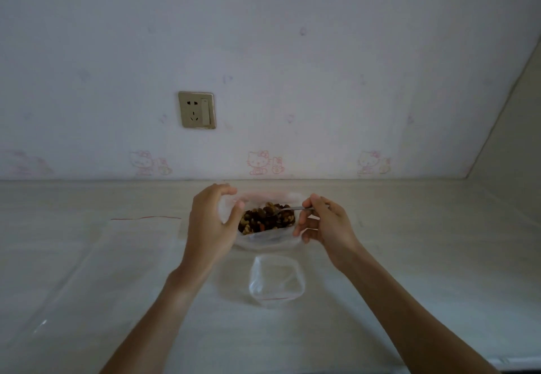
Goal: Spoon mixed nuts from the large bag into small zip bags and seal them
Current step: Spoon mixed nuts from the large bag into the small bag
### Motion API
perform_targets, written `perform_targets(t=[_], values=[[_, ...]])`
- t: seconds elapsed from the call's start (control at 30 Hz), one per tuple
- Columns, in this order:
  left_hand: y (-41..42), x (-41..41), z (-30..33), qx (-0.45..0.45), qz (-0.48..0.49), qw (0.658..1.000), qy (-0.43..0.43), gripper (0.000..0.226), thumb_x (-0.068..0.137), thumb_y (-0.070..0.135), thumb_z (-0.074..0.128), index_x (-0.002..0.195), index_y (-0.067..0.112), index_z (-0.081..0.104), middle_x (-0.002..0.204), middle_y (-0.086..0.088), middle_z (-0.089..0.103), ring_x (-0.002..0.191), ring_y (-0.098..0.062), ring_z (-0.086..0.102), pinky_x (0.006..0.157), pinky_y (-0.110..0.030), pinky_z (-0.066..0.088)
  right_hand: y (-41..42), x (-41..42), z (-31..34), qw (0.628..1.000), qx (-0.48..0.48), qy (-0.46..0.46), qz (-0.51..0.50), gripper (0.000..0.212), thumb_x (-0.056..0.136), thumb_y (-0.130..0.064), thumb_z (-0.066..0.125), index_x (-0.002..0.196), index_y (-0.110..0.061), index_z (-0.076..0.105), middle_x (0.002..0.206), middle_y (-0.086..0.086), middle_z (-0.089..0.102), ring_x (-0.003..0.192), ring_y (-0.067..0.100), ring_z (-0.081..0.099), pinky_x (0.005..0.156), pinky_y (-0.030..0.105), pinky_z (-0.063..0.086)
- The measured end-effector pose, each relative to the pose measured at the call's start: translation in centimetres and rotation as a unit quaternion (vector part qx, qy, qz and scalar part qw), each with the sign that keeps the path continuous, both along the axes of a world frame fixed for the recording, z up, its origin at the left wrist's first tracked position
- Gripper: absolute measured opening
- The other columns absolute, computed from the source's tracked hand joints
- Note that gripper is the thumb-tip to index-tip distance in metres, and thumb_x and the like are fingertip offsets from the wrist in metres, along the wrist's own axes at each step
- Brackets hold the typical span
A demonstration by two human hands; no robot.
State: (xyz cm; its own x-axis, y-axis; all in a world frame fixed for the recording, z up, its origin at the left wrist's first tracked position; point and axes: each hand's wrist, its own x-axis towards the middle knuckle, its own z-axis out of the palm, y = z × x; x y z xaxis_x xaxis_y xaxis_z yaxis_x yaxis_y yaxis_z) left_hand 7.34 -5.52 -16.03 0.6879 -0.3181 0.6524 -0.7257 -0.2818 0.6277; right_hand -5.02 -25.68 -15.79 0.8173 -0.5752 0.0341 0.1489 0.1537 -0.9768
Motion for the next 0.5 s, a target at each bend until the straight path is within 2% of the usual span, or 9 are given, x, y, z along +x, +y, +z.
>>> perform_targets(t=[0.07,0.17,0.23,0.3,0.4,0.5], values=[[0.8,-1.4,0.3,0.012,0.005,0.999,-0.037,0.016,0.095,0.022,0.076,0.109,0.024,0.068,0.113,0.018,0.063,0.113,-0.003,0.053,0.098,-0.008,0.035,0.2,-0.4,0.4,1.0,-0.008,0.005,0.006,0.032,0.109,-0.029,0.047,0.095,-0.005,0.062,0.069,0.015,0.063,0.058,0.034,0.068,0.044,0.032,0.048],[1.7,-3.4,0.3,0.049,-0.003,0.998,-0.037,0.012,0.093,0.019,0.075,0.1,0.025,0.068,0.1,0.021,0.066,0.098,-0.005,0.06,0.086,-0.02,0.044,0.5,-1.2,1.0,1.0,-0.008,0.0,0.011,0.032,0.11,-0.029,0.047,0.096,-0.004,0.061,0.068,0.014,0.063,0.058,0.034,0.068,0.044,0.033,0.048],[2.3,-4.5,0.1,0.085,-0.02,0.996,0.029,0.006,0.094,0.032,0.072,0.091,0.033,0.067,0.082,0.021,0.068,0.081,0.0,0.064,0.07,-0.02,0.048,0.6,-2.0,1.4,1.0,-0.008,-0.006,0.017,0.031,0.11,-0.027,0.046,0.097,-0.003,0.06,0.068,0.015,0.062,0.059,0.034,0.067,0.045,0.033,0.048],[2.6,-5.3,-0.3,0.156,-0.02,0.984,0.085,0.018,0.094,0.052,0.065,0.085,0.037,0.066,0.075,0.025,0.067,0.072,0.006,0.064,0.059,-0.02,0.045,0.8,-3.2,1.9,0.999,-0.008,-0.013,0.03,0.03,0.11,-0.026,0.046,0.096,-0.002,0.06,0.068,0.016,0.06,0.059,0.035,0.067,0.046,0.033,0.047],[2.8,-6.2,-1.2,0.25,-0.004,0.96,0.125,0.035,0.089,0.071,0.057,0.086,0.038,0.066,0.071,0.021,0.068,0.066,0.006,0.064,0.057,-0.021,0.045,1.1,-5.3,2.4,0.999,-0.011,-0.015,0.05,0.031,0.11,-0.025,0.046,0.093,-0.003,0.059,0.067,0.017,0.058,0.056,0.035,0.065,0.047,0.033,0.047],[2.5,-6.6,-1.9,0.285,0.01,0.947,0.148,0.032,0.088,0.067,0.064,0.086,0.035,0.066,0.075,0.018,0.069,0.07,0.003,0.064,0.057,-0.022,0.042,1.4,-7.5,2.4,0.997,-0.019,-0.008,0.072,0.031,0.11,-0.024,0.045,0.09,-0.003,0.059,0.066,0.019,0.056,0.054,0.036,0.063,0.047,0.034,0.047]])
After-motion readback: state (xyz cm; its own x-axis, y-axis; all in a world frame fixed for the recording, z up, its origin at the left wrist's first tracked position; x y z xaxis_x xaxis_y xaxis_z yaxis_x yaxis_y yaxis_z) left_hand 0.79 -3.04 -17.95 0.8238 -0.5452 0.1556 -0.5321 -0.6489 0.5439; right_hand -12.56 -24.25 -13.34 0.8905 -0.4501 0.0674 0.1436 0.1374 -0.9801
